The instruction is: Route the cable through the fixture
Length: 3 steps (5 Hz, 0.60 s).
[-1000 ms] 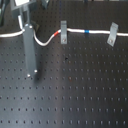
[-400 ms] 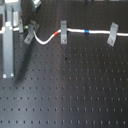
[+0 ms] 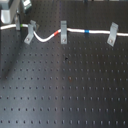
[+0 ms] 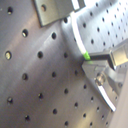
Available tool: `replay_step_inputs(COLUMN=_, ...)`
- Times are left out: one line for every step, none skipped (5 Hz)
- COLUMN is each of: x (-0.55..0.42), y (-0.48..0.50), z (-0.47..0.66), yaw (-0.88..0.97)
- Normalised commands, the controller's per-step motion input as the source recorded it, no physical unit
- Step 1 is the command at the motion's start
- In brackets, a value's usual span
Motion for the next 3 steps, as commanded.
replay_step_inputs(x=-0.018, y=-0.206, z=-0.19, yaw=0.47)
replay_step_inputs(x=-0.042, y=-0.013, z=-0.05, yaw=0.35)
replay_step_inputs(x=0.008, y=0.029, z=0.02, yaw=-0.03)
